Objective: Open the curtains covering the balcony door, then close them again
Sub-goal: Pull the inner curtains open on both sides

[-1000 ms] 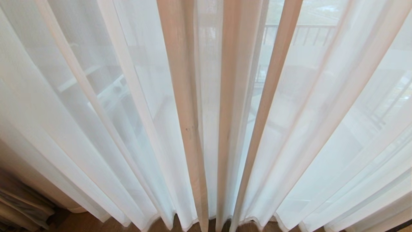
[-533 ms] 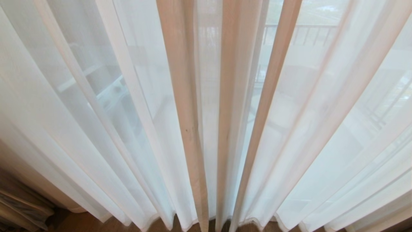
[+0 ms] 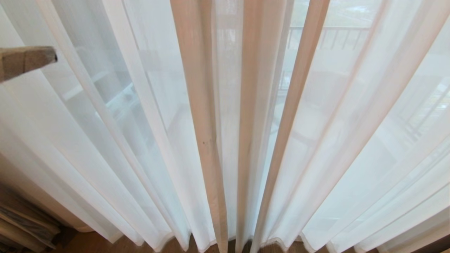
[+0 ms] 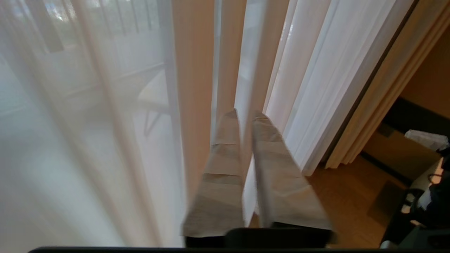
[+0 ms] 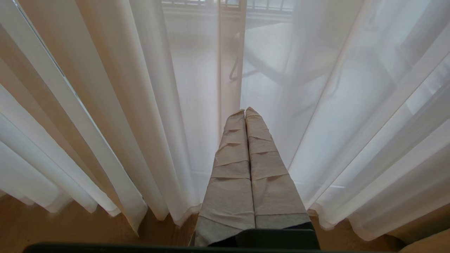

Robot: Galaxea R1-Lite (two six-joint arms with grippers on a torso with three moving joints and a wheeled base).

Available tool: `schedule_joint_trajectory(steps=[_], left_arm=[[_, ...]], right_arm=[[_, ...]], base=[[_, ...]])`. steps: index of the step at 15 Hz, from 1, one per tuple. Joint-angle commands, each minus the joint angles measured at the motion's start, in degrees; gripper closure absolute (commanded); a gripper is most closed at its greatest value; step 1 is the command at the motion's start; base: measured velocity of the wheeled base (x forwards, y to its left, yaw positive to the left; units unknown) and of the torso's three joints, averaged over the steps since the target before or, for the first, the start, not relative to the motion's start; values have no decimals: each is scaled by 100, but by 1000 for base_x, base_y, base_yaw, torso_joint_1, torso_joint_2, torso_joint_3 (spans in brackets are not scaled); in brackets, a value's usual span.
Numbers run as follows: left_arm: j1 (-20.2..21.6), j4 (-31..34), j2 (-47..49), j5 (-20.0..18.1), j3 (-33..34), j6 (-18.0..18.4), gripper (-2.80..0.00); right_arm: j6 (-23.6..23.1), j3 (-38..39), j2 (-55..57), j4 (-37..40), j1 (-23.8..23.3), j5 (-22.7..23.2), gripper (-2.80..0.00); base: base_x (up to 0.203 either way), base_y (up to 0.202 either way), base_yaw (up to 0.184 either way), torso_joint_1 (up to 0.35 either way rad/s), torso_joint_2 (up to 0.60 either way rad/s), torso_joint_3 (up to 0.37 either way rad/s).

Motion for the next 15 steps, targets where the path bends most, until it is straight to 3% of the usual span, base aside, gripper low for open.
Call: schedule_joint_trajectory(steps=[1,3,10,15], left_arm=[[-333,-204,510,196,-122,-1,-280],[-515,-443,725,463,-212,-4,-280],[-972,-455,1574,513,-1124,-2,-280],[-1189,-471,2271,827,-1807,10,-280]], right_arm=[[-5,1,0,-2,8,2,0],[-5,1,0,3,8,2,0],[-5,1,0,-2,1,2,0],[-5,1,0,4,8,2,0]], base=[[0,0,0,0,0,0],[0,0,0,0,0,0],[0,0,0,0,0,0],[0,0,0,0,0,0]])
